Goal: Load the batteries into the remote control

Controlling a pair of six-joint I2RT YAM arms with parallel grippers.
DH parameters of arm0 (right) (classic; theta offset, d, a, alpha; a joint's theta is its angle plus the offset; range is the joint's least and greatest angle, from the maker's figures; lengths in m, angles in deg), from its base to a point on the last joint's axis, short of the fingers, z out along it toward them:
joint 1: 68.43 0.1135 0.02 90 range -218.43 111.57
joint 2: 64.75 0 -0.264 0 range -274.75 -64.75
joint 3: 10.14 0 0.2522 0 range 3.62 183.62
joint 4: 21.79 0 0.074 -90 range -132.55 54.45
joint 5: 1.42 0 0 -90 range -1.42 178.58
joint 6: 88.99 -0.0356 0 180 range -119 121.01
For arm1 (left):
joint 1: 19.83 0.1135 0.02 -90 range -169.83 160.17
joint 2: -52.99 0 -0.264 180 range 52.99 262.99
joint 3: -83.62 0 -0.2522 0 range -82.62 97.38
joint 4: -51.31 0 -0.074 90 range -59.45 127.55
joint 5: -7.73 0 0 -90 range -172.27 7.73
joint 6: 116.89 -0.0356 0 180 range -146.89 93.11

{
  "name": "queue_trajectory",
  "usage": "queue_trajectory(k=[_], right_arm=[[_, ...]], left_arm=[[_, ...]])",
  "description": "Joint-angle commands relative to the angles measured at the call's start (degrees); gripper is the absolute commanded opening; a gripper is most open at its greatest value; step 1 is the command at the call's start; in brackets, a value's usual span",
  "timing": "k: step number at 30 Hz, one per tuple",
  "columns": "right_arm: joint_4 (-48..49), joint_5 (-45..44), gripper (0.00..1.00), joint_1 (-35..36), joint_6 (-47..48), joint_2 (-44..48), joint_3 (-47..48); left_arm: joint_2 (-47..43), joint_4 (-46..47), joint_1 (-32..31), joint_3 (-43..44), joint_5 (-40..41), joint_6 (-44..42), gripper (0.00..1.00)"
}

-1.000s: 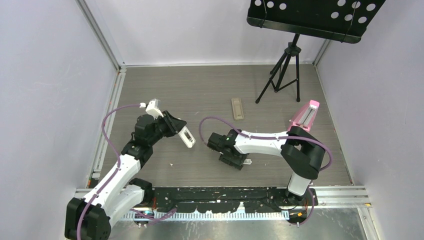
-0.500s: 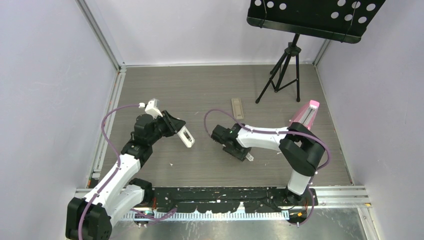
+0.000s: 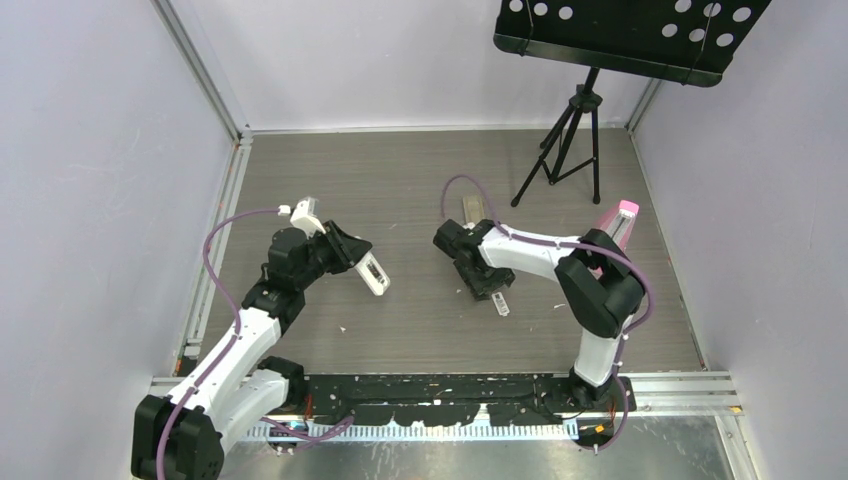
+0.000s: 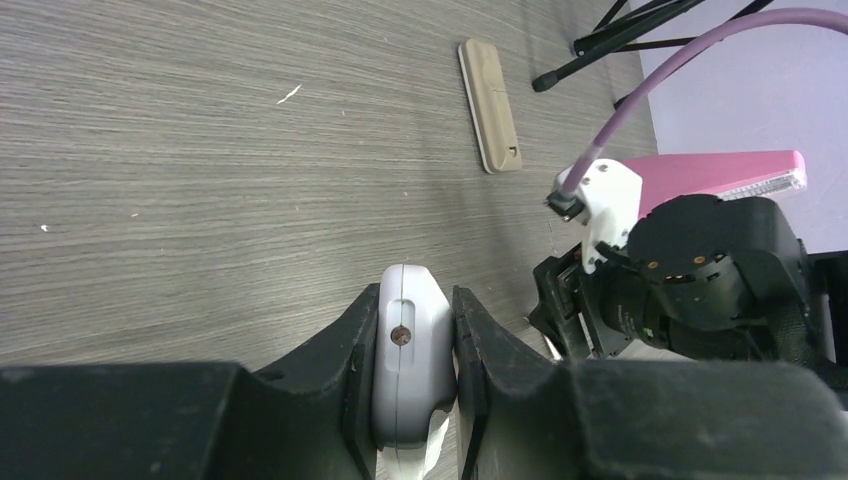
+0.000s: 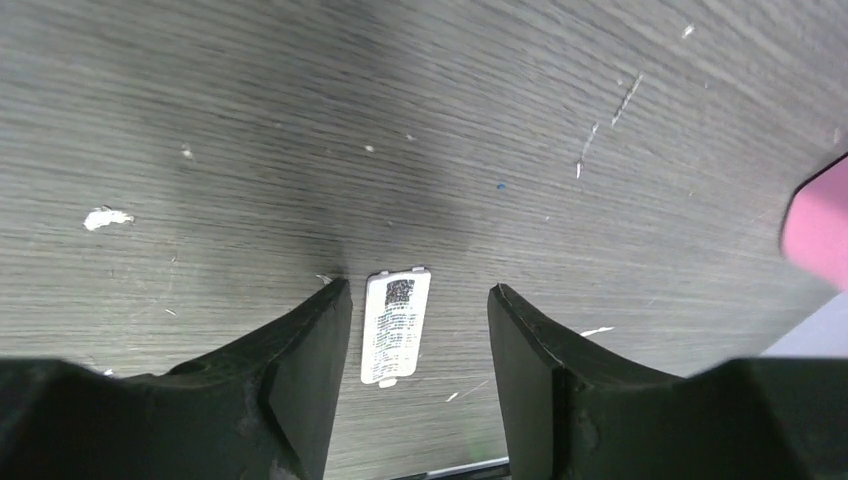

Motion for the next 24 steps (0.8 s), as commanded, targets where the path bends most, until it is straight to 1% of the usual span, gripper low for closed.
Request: queue_trajectory(k=[1,3,8,14,16,18,20,22,24], right_arm=[[7.12,3.44,0.61,-0.90,-15.22,4.09,-4.14],[9.39,3.71,0.65,-1.01,-19.30,7.43,-7.47],[12.05,4.98,0.65,-1.46,-25.55,11.97,-14.05],[15.23,9.43,0.54,-1.55,-26.68,15.37,-19.47],[15.17,9.36,0.52,-1.55,-26.54,15.93,-20.45],[15.16,9.35,0.51,-1.62,-26.55,16.38,-21.20],[14.66,8.69,0.53,-1.64,-26.79,17.18,-21.53],[13.93,7.77,0.59,-1.61,-27.32,18.22,-21.72],[13.36,6.86,0.61,-1.64,-27.75,19.83,-21.98]], left_arm=[[-0.45,1.85,0.47,2.60,-1.00,-0.08,0.00],[-0.45,1.85,0.47,2.53,-1.07,0.08,0.00],[-0.58,1.91,0.47,2.34,-1.57,0.18,0.00],[-0.01,3.50,0.47,2.07,-4.17,0.71,0.00],[0.48,4.60,0.47,1.91,-5.48,0.85,0.00],[1.26,5.56,0.47,1.84,-7.10,0.89,0.00],[1.93,6.38,0.47,2.00,-9.05,0.89,0.00],[2.53,7.03,0.47,2.10,-10.51,0.89,0.00],[2.91,7.28,0.47,2.27,-11.39,0.89,0.00]])
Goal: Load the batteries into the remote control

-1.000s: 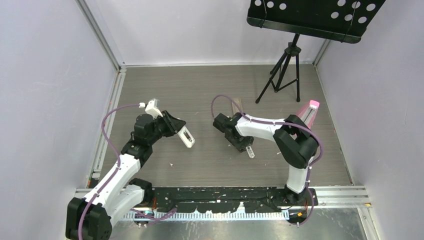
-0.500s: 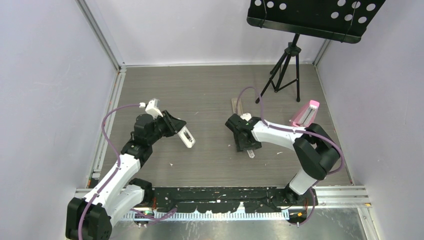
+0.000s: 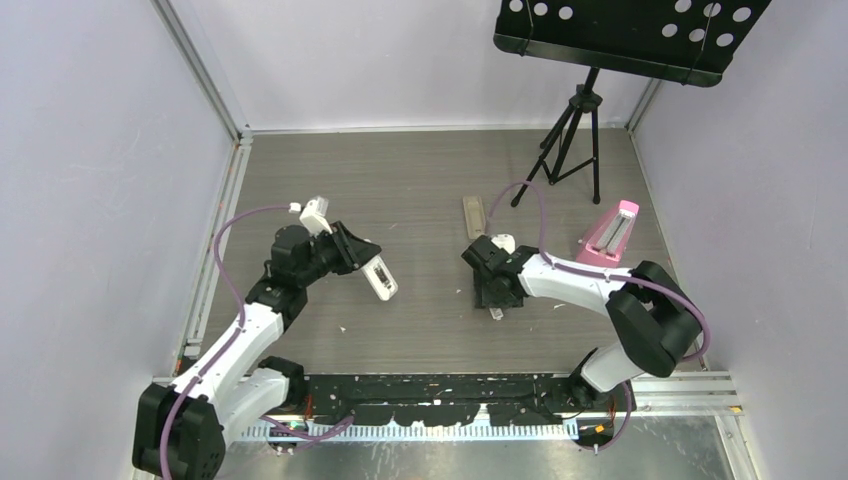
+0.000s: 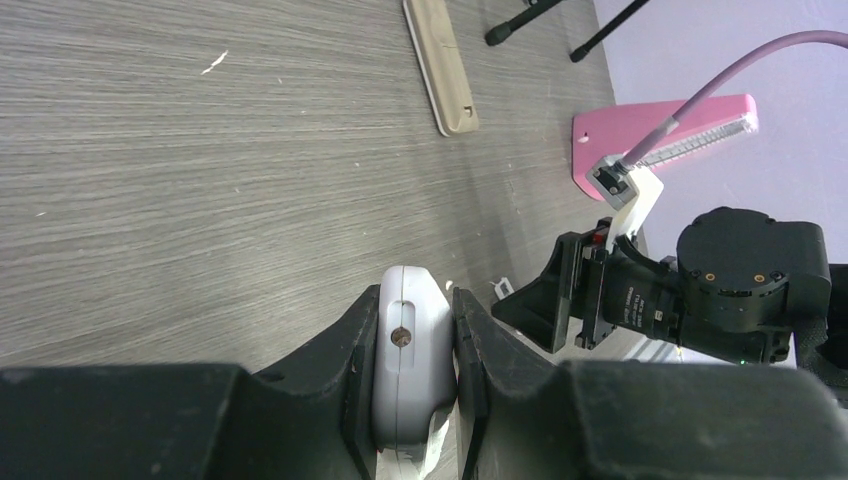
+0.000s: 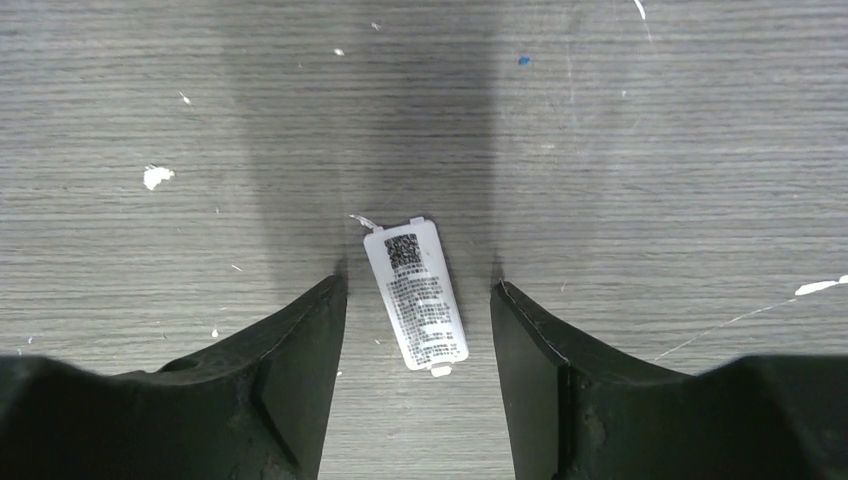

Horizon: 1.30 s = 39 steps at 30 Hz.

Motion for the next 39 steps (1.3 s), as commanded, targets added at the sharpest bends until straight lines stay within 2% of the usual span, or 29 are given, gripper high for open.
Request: queue_trajectory(k=[1,11,21,30,34,39], right_arm=[[-2.83,-0.42,0.61,0.12,-2.09,2.39,-2.14],[-4.63,4.53,0.48,0.17,0.92,5.79,-3.22],[-1.51,2.69,0.46,0.24,4.18,1.29,-2.25],[-0.64,3.34,0.29,0.20,5.54,0.73,-1.95],[0.86,2.46,0.25,0.32,6.26,2.84,-2.65],[3.50,1.17,0.24,3.54,8.85,8.89,-3.36]], left_arm=[[0.64,4.87,0.47,2.33,-4.55,0.56,0.00],[4.10,8.12,0.47,2.68,-10.68,0.47,0.00],[6.62,11.68,0.47,2.85,-15.25,1.66,0.00],[8.15,13.10,0.40,2.70,-16.73,2.54,0.00],[10.20,15.80,0.23,2.51,-18.64,4.25,0.00],[13.30,19.19,-1.27,2.42,-19.52,5.88,0.00]])
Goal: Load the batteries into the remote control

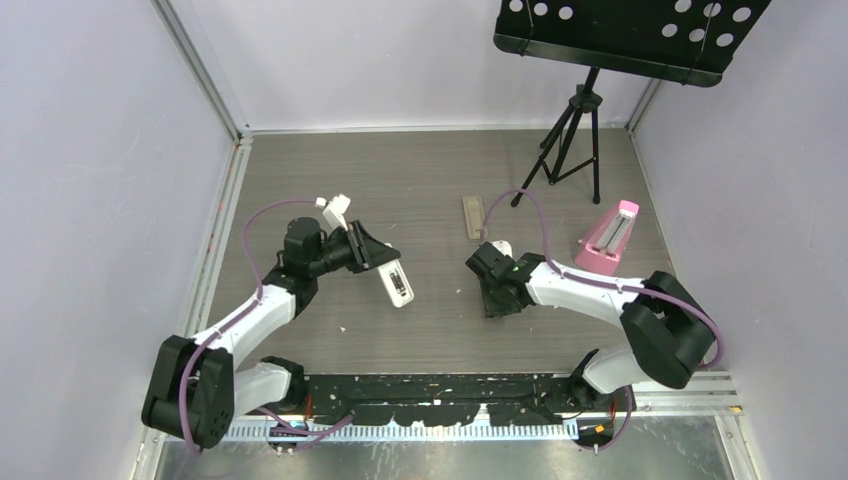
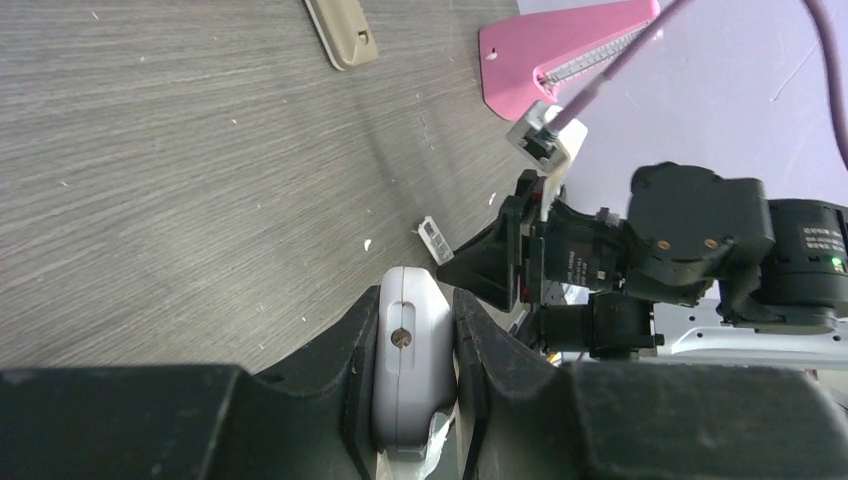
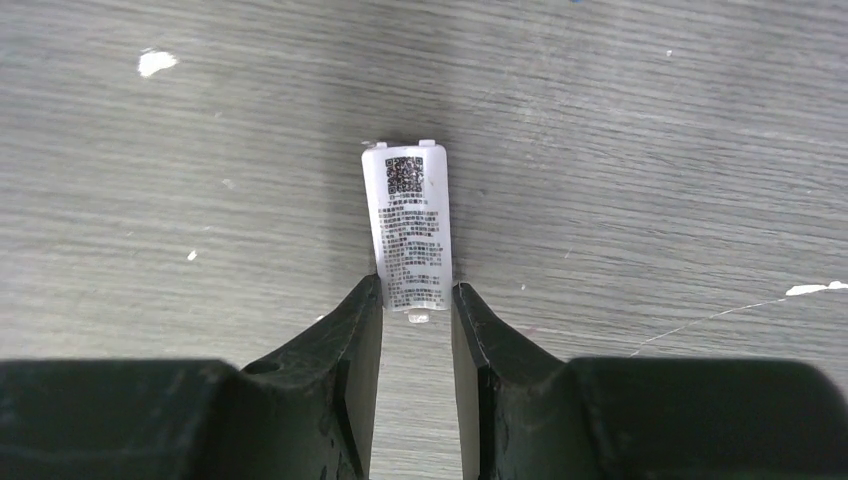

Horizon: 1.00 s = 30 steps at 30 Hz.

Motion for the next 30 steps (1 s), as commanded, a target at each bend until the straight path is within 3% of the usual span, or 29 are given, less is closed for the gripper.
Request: queue_trajectory(k=[1,9,15,30], right_arm=[[5.08,-2.80,0.24,3.52,3.33,6.37,-0.50],[10.24,-5.90,0.24,16.14,9.03,13.65,0.38],[12.76,-6.75,0.25,21.65,10.58,14.31,2.31],[16.59,-9.27,0.24,23.78,8.70,11.98,9.26]], left_arm=[[2.19,7.48,-1.38,2.18,-2.53,2.07,0.00],[6.78,13.21,-5.05,2.53,-1.40,3.54,0.00],[8.05,18.83,-7.04,0.25,0.36,3.78,0.00],[6.99,23.12,-7.92,-3.09,2.16,4.16,0.00]])
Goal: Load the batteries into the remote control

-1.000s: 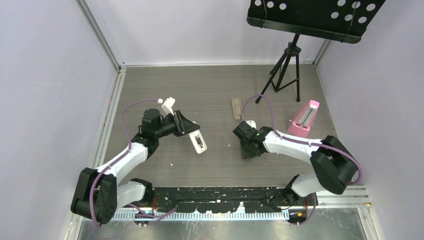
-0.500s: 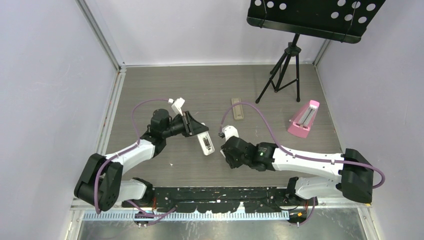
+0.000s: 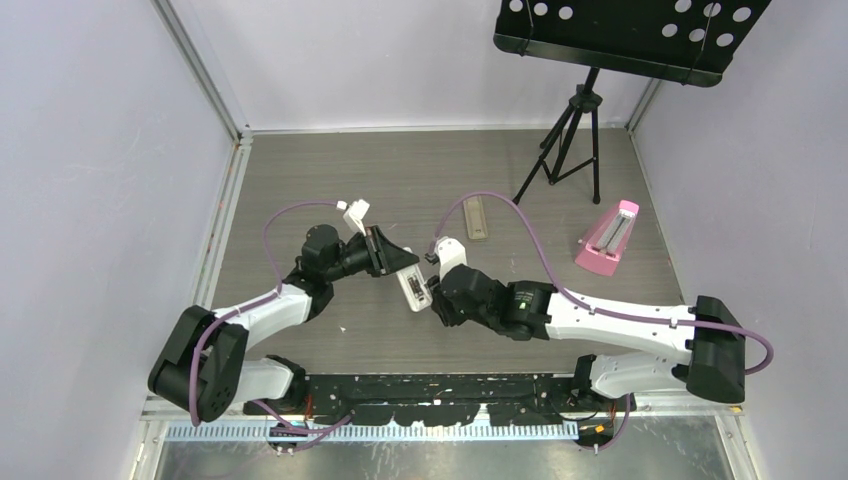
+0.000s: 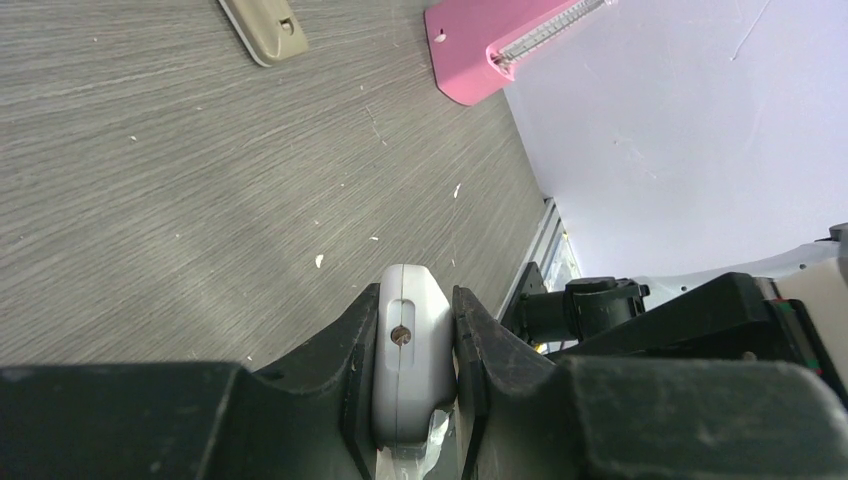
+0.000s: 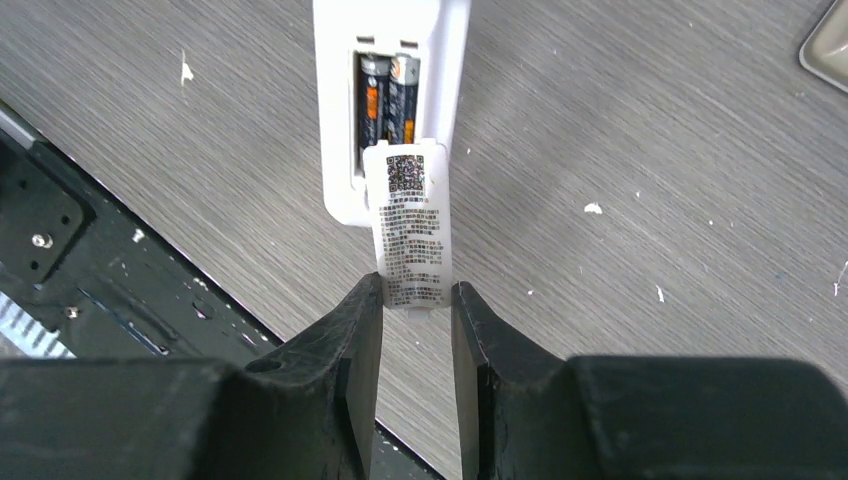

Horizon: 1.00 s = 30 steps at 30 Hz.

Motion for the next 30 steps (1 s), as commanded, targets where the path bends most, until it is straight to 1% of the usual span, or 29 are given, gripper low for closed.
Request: queue_trajectory(k=[1,7,18,24,30], right_arm=[[3.31,-2.35,0.25,0.37,-1.19,-1.95,4.66],[3.53,-3.54,0.24,0.66,-1.90,-6.48,7.71],[1.90,-7.37,0.24,0.66,-3.33,-9.81,10.51],[1.18,-6.61,0.24,0.61,-3.84,-10.98,11.62],[-1.50,-5.67,0.24,0.66,-5.42,-11.44,12.65]], left_arm=[[-1.43,5.41,-0.21,-0.23,0.46,-0.07,0.00],[-1.79,5.46,-0.21,-0.14,0.37,0.13,0.00],[-2.70,5.47,-0.21,-0.06,-0.11,0.54,0.00],[-2.82,5.84,-0.21,0.28,-0.55,0.67,0.00],[-3.41,5.64,-0.21,0.16,-0.28,0.67,0.00]])
